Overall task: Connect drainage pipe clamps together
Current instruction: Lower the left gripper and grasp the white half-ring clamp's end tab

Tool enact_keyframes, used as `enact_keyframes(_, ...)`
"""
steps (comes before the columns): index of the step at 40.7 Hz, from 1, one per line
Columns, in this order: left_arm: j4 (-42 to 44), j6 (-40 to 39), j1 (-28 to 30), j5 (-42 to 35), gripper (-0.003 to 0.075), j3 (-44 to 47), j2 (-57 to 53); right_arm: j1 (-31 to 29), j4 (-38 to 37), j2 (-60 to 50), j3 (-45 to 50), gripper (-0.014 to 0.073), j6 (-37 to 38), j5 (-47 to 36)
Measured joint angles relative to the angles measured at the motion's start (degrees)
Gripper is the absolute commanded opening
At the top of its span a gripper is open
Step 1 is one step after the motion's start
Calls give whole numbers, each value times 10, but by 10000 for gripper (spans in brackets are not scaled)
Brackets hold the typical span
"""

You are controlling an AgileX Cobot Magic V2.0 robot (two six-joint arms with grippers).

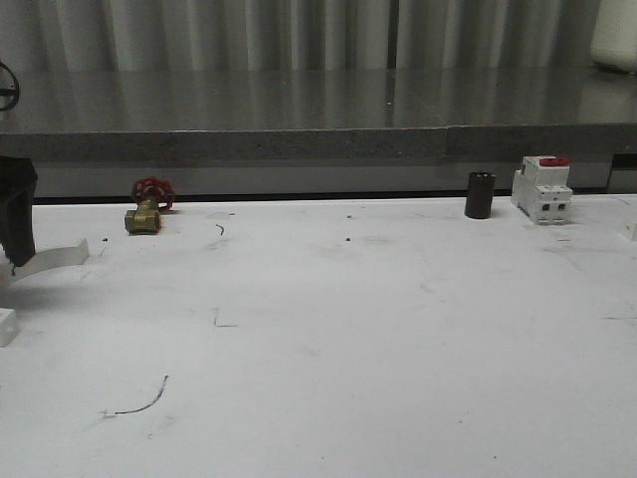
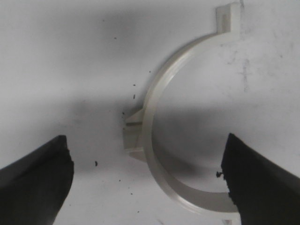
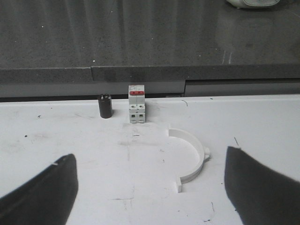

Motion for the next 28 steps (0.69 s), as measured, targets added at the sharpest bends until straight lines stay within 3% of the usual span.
enact_keyframes(17, -14, 39, 0, 0, 454, -4, 42, 0, 0, 0, 0, 651, 0, 0)
enact_keyframes(28, -23, 51, 0, 0, 268, -4, 42, 0, 0, 0, 0, 651, 0, 0)
